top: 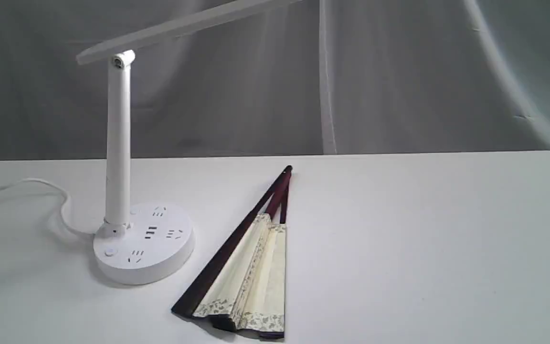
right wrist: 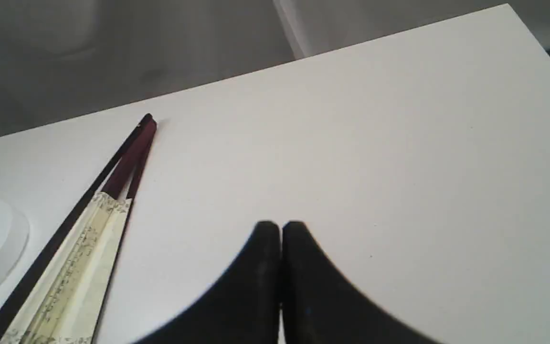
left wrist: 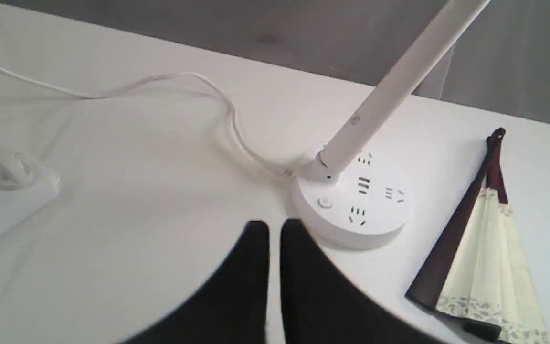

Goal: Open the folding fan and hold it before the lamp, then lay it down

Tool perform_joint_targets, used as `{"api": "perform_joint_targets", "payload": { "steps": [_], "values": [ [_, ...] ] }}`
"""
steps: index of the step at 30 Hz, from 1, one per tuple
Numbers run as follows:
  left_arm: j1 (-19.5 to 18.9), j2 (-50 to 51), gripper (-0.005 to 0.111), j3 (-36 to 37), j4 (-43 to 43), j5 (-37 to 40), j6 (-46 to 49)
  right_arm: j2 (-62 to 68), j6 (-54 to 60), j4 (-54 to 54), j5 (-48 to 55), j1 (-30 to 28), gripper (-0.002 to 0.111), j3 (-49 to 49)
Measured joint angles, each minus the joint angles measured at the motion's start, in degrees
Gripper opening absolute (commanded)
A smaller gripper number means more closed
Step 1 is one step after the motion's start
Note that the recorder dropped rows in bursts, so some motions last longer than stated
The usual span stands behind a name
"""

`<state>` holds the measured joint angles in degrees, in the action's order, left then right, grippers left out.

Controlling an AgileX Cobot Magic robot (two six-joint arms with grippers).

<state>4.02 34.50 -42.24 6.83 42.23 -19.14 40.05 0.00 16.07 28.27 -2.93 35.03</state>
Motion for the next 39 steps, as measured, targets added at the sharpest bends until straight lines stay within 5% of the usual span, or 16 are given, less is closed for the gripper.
{"api": "perform_joint_targets", "payload": {
  "steps": [20,39],
  "values": [
    [0.0,22.4,0.004,-0.5,-4.8,-4.8,7.7,17.9,17.9,16.5,-1.8,0.0,0.000,4.0],
    [0.0,35.7,0.004,-3.3,-11.8,-2.1,14.7,29.3,24.1,17.9,-1.6,3.6,0.000,4.0]
  ]
}}
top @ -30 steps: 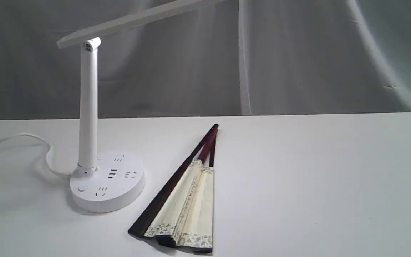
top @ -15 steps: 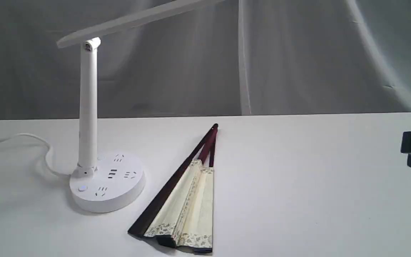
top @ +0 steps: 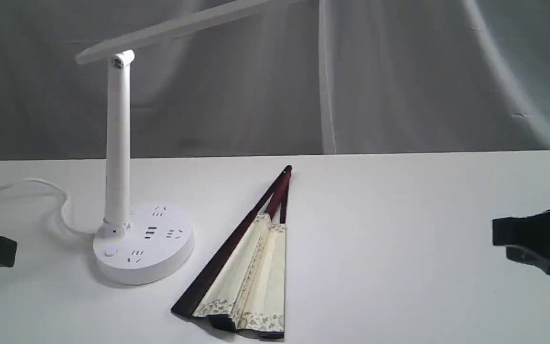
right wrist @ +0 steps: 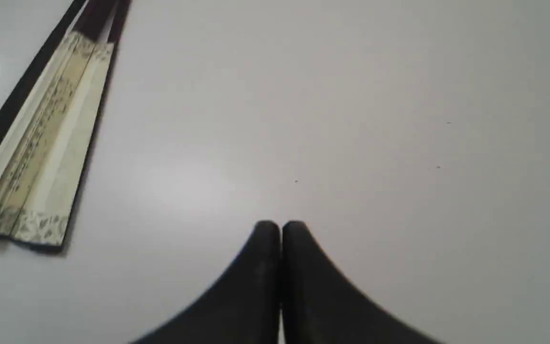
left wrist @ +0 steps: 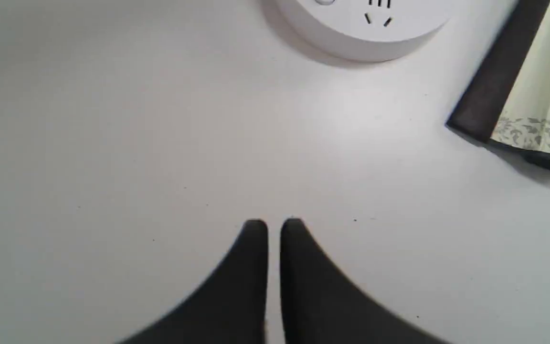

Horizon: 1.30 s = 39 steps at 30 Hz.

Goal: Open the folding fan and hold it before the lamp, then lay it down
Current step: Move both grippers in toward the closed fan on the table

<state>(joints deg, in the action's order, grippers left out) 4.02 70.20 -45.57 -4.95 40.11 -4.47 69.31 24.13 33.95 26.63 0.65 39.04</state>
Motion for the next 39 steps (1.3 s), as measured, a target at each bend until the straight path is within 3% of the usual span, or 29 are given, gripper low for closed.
{"api": "perform_joint_targets", "payload": {
  "steps": [4,12,20,24,30,35,39],
  "values": [
    [2.0,1.3,0.004,0.0,0.0,0.1,0.1,2.4,0.8,0.3,-1.1,4.1,0.000,0.0],
    [10.8,3.9,0.004,0.0,0.0,-1.3,0.3,8.5,3.0,3.0,-1.6,9.0,0.000,0.0],
    [18.4,8.4,0.006,-0.1,-2.0,-6.2,0.5,11.8,3.9,3.9,-1.6,9.3,0.000,0.0],
    [21.5,12.4,0.015,-1.5,-2.1,-7.4,0.5,11.8,4.5,4.0,-1.6,9.3,0.002,0.0],
    [23.3,18.8,0.028,-6.6,-2.2,-7.7,1.6,11.8,4.8,3.7,-0.7,9.3,0.018,0.2],
    [23.3,22.8,0.028,-9.2,-2.8,-7.7,4.5,11.9,3.0,-0.9,3.5,9.3,0.019,3.9],
    [23.3,25.7,0.028,-11.5,-4.8,-7.1,6.9,13.2,-4.9,-9.7,9.4,9.3,0.019,9.8]
  ]
}}
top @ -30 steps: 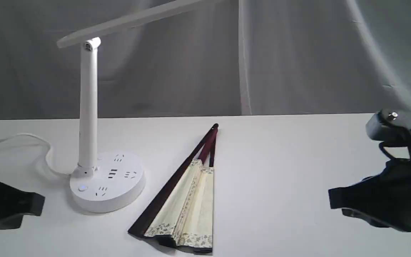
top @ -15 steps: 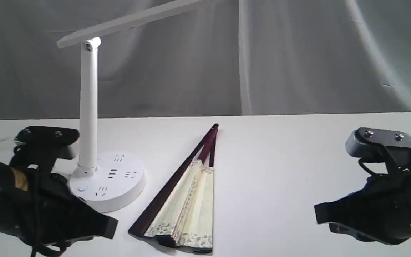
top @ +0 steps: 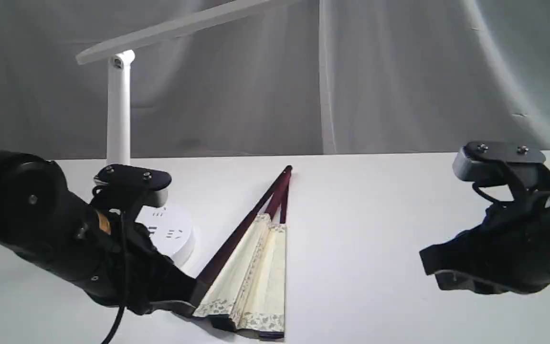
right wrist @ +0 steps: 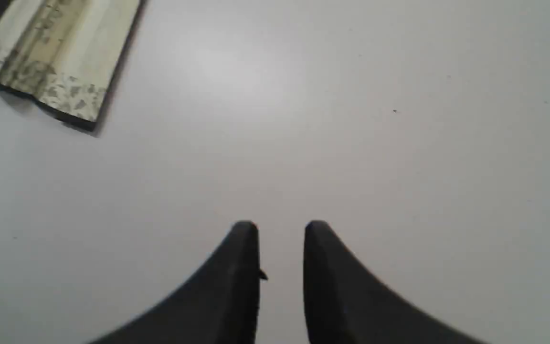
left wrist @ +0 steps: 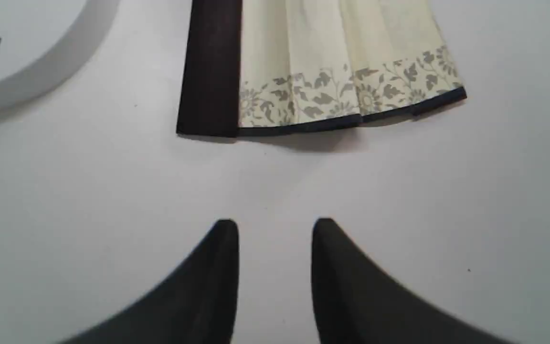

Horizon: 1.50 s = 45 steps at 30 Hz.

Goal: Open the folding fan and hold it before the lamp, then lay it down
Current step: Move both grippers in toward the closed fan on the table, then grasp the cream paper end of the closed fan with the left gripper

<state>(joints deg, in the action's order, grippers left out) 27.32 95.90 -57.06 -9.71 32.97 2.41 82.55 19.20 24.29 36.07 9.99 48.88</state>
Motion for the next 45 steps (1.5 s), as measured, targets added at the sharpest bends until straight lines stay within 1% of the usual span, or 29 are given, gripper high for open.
{"api": "perform_joint_targets", "payload": {
  "steps": [3,6,12,19,24,25,26,29,30,31,38,40,43,45],
  "values": [
    [0.0,2.7,0.028,-2.6,-0.7,2.2,0.3,2.2,-4.2,-4.7,2.1,0.0,0.019,2.1],
    [0.5,5.1,0.028,-6.1,-0.7,4.7,0.6,4.6,-5.3,-6.6,2.5,0.0,0.019,2.1],
    [3.5,9.0,0.028,-11.5,-0.7,5.6,0.8,7.2,-5.4,-7.9,2.8,0.0,0.019,2.1],
    [3.8,12.4,0.028,-13.1,-0.7,5.2,0.7,7.7,-5.7,-8.3,2.1,0.0,0.019,2.1],
    [3.8,14.0,0.029,-13.4,-1.5,2.9,0.2,7.7,-5.8,-8.3,1.5,0.0,0.019,2.2],
    [3.8,14.3,0.031,-13.8,-1.5,2.5,0.0,7.7,-5.8,-8.3,1.5,0.0,0.019,2.2],
    [3.8,14.8,0.035,-14.2,-1.5,2.1,-0.2,7.7,-5.8,-8.3,1.5,0.0,0.019,2.2],
    [3.8,16.1,0.054,-15.5,-1.5,1.9,-0.4,7.7,-5.8,-8.3,1.3,0.0,0.019,2.2],
    [3.8,16.4,0.058,-16.0,-1.5,1.9,-0.5,7.7,-5.8,-8.3,1.3,0.0,0.019,2.2],
    [3.8,16.7,0.060,-16.3,-1.5,1.9,-0.5,7.7,-5.8,-8.3,1.3,0.0,0.019,2.2],
    [3.8,19.4,0.059,-17.7,0.6,-0.2,-2.4,7.7,-5.8,-8.3,1.3,0.0,0.019,2.2],
    [3.8,20.3,0.055,-17.7,1.1,-1.0,-2.9,7.7,-5.8,-8.3,1.1,0.0,0.019,2.2],
    [3.8,21.4,0.044,-17.7,1.3,-2.2,-3.0,7.7,-5.8,-8.3,1.0,0.0,0.019,2.2],
    [3.8,22.1,0.040,-17.7,1.5,-3.6,-3.0,7.7,-5.8,-8.3,1.0,0.0,0.019,2.2]
  ]
}}
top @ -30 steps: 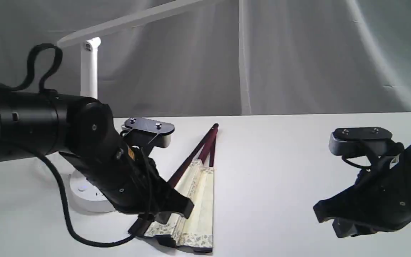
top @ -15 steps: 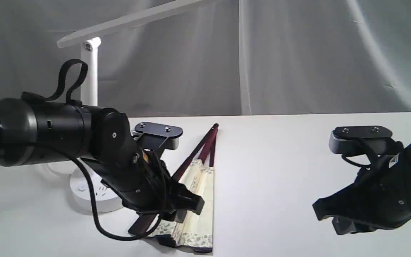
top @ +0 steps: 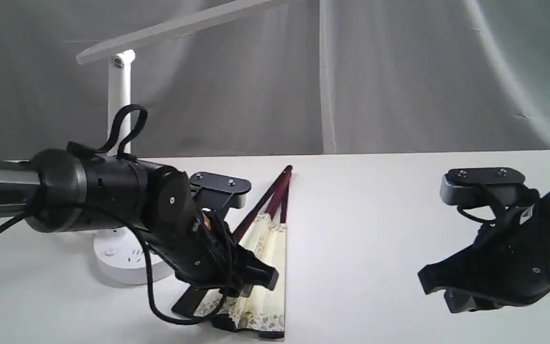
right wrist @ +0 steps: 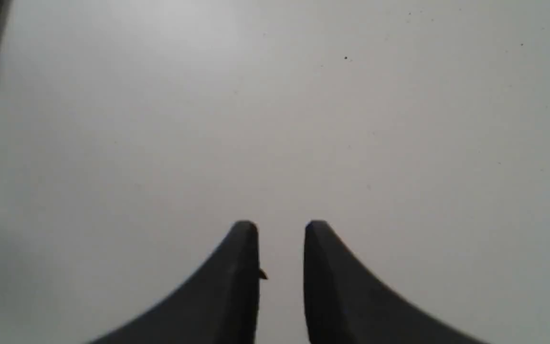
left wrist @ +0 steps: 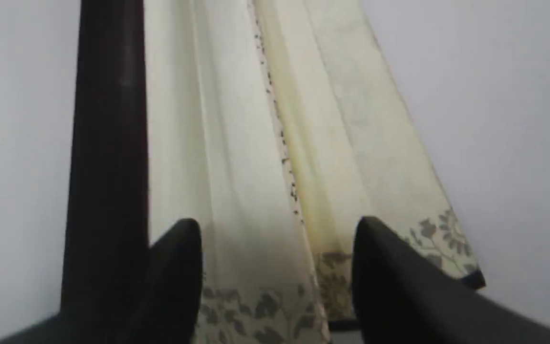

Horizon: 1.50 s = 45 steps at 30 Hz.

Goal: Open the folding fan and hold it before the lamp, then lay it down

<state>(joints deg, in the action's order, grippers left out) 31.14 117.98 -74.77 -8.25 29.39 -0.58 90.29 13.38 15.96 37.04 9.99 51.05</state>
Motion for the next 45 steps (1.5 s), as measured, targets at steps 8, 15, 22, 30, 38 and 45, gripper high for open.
{"api": "perform_joint_targets", "payload": {
  "steps": [8,15,22,30,38,45],
  "values": [
    [0.0,1.2,0.044,0.0,0.2,-3.9,0.0,0.0,0.0,-0.6,-0.1,0.0,0.019,0.0],
    [0.0,3.1,0.052,0.0,0.2,-4.6,0.0,0.0,0.0,-1.0,-0.1,0.0,0.019,0.0],
    [0.0,3.8,0.047,0.0,0.2,-4.7,3.5,0.0,0.0,-1.0,-0.1,0.0,0.019,0.0],
    [0.0,4.7,0.031,-0.1,0.4,-4.5,7.9,0.0,0.0,-1.2,0.1,0.0,0.020,0.0],
    [0.0,4.7,0.031,-0.2,0.4,-3.5,18.6,0.0,0.0,-2.8,0.1,0.0,0.041,0.0],
    [0.0,4.7,0.031,-0.7,0.2,-1.3,32.1,0.0,-0.8,-3.8,0.1,0.0,0.044,0.0]
  ]
}}
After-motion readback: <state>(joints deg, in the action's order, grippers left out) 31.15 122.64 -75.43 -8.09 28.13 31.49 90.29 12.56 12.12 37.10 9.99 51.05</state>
